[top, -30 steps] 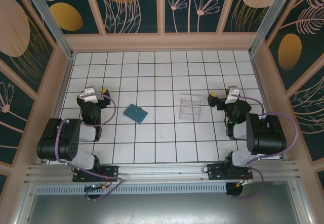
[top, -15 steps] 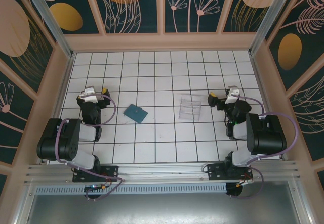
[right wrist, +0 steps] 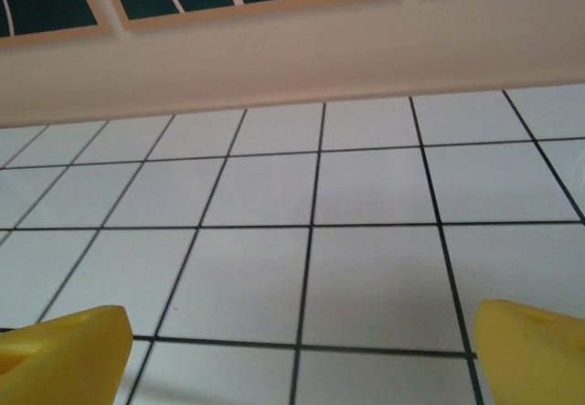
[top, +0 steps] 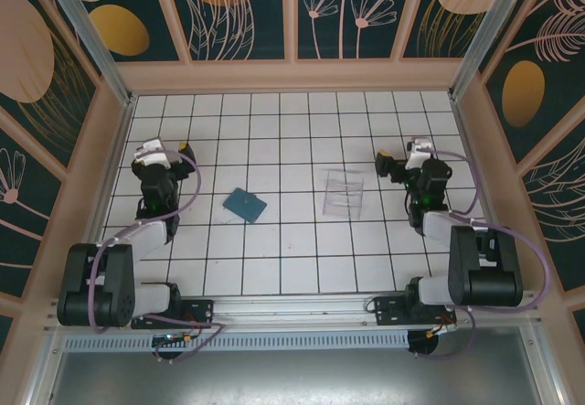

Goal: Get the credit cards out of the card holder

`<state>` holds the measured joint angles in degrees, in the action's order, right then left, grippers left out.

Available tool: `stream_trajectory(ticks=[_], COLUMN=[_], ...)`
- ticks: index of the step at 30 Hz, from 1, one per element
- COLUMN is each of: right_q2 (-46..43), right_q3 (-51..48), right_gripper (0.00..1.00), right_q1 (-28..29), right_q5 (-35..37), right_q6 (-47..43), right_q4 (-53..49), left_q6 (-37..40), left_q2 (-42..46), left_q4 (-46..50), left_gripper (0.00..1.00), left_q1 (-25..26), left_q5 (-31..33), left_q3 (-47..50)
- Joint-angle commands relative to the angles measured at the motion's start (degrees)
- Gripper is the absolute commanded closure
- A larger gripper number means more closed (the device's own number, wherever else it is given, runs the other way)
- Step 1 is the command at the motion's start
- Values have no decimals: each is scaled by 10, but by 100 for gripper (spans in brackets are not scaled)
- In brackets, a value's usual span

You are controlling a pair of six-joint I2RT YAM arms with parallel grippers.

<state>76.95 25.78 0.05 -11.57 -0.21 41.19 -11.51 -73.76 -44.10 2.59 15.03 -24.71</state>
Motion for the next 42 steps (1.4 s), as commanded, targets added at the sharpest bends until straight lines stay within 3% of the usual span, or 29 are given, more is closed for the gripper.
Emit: stream_trajectory(ticks=[1, 7, 14, 16, 22, 26, 42], right_q2=[-36, -66, -60, -55, -2, 45, 153], right_q3=[51, 118, 164, 171, 215, 253, 307], right_gripper=[6, 10, 32, 34, 53, 61, 75], right_q1=[28, 82, 118, 123, 129, 142, 164], right_q5=[23, 32, 30, 34, 56, 93, 76], right_q6=[37, 122, 173, 174, 182, 181, 172], right_q4=[-190, -390, -537, -560, -603, -623, -616], left_q6=[-67, -120, -154, -151, -134, -132, -143], left_q2=[21, -15, -21, -19, -18, -9, -11], left_q4=[147, 330, 404, 427, 489, 499, 495], left_gripper=[1, 2, 4, 4, 4, 4, 4], left_q1=[14, 63, 98, 105, 115, 116, 116], left_q5=[-10, -99, -187, -199, -211, -202, -200], left_q3=[-42, -150, -181, -185, -199, -202, -201])
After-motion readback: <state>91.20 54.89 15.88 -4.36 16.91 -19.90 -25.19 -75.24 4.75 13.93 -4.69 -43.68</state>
